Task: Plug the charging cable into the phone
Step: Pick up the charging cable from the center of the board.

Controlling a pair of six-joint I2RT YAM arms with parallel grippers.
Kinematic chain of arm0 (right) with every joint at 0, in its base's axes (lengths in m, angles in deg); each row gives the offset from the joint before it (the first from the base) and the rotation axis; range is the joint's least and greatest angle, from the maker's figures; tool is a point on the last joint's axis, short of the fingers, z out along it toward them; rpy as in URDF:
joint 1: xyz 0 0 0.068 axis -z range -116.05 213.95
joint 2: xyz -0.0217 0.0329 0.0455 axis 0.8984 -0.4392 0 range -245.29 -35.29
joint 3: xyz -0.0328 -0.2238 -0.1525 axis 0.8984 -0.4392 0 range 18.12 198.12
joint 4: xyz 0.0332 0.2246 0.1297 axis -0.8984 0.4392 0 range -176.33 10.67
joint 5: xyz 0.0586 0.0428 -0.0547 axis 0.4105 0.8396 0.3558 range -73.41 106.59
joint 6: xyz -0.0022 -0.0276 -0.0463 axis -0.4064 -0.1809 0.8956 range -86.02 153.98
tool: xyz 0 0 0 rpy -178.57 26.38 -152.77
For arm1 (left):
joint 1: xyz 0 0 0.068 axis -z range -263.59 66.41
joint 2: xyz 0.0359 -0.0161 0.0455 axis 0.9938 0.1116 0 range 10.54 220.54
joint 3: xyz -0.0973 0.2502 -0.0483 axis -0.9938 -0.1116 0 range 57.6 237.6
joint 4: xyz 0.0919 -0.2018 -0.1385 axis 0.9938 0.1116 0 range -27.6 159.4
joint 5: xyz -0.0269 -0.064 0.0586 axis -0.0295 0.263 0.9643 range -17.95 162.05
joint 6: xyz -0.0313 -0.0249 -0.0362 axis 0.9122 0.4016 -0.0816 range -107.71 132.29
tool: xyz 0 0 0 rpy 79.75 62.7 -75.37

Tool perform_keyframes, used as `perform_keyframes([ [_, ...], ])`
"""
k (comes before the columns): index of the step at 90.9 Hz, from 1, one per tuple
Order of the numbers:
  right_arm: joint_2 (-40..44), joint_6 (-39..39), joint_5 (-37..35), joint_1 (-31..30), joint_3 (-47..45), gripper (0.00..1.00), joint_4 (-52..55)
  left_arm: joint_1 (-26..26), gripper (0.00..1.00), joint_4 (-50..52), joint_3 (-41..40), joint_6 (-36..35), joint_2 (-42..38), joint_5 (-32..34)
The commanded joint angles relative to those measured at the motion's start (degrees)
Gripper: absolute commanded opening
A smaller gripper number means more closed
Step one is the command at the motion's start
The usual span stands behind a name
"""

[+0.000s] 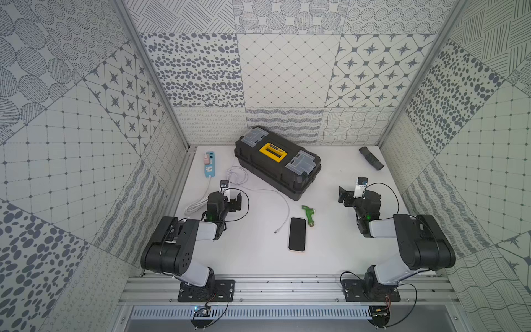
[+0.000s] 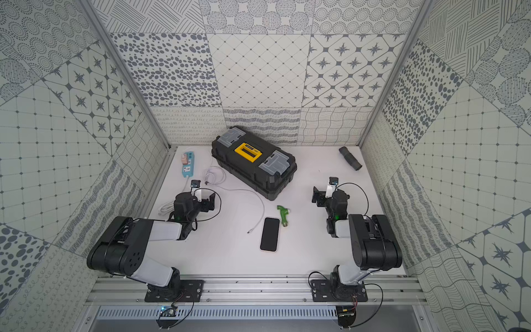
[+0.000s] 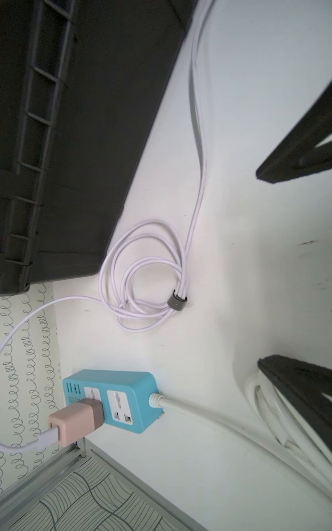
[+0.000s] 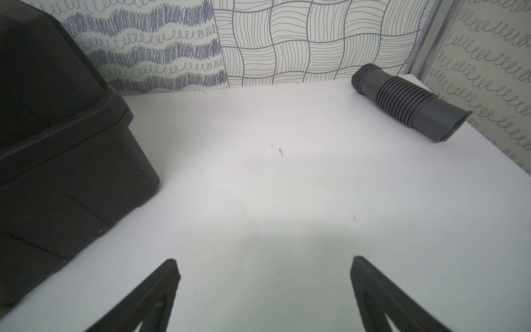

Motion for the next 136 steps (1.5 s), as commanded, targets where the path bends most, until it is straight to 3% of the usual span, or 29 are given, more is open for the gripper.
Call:
perform_keyframes([
  [1,0.04,0.41,0.13,-0.36,1.16,0.97,-1.40,0.18,0.97,-3.14,0.33,-0.93,0.20,0.93],
  [45,0.10,0.44,0.18,-0.33,1.20,0.97,-1.14,0.17,0.97,-2.51,0.65,-1.22,0.27,0.12],
  [53,2.00,-0.92,-5.75,-0.86,1.89,0.97,0.93,0.11,0.97,-0.50,1.61,-1.89,-0.35,-1.36],
  [59,6.57,-1.82,-8.62,-1.02,4.23,0.97,7.74,0.76,0.97,3.68,2.57,-2.24,-3.44,0.00],
  [71,17.18,-8.31,-10.04,-1.72,14.54,0.97,36.18,1.41,0.97,25.03,10.08,0.30,-13.06,2.60],
  [82,23.35,-15.15,-5.90,-2.81,23.43,0.97,57.50,1.89,0.97,43.36,17.83,3.10,-18.64,-0.54],
  [92,24.39,-20.45,0.72,-4.57,29.61,0.97,70.82,3.16,0.97,52.56,21.42,9.23,-22.94,-0.11],
  [99,22.62,-19.43,5.27,-8.33,34.39,0.97,80.56,5.43,0.97,57.21,23.69,9.63,-24.11,-1.89],
  [108,22.08,-17.02,0.11,-17.91,37.46,0.97,87.89,8.25,0.97,61.75,26.75,8.64,-23.26,-5.09],
  [116,22.12,-20.08,-5.30,-23.88,38.07,0.97,91.81,8.92,0.97,68.50,30.59,11.03,-21.00,-6.80],
  [126,20.21,-24.89,-3.74,-27.30,39.16,0.97,96.43,9.14,0.95,75.60,33.67,13.70,-17.67,-8.86],
  [136,17.99,-26.06,-5.13,-33.19,40.49,0.97,98.49,9.46,0.86,78.93,35.10,13.20,-15.43,-11.39],
])
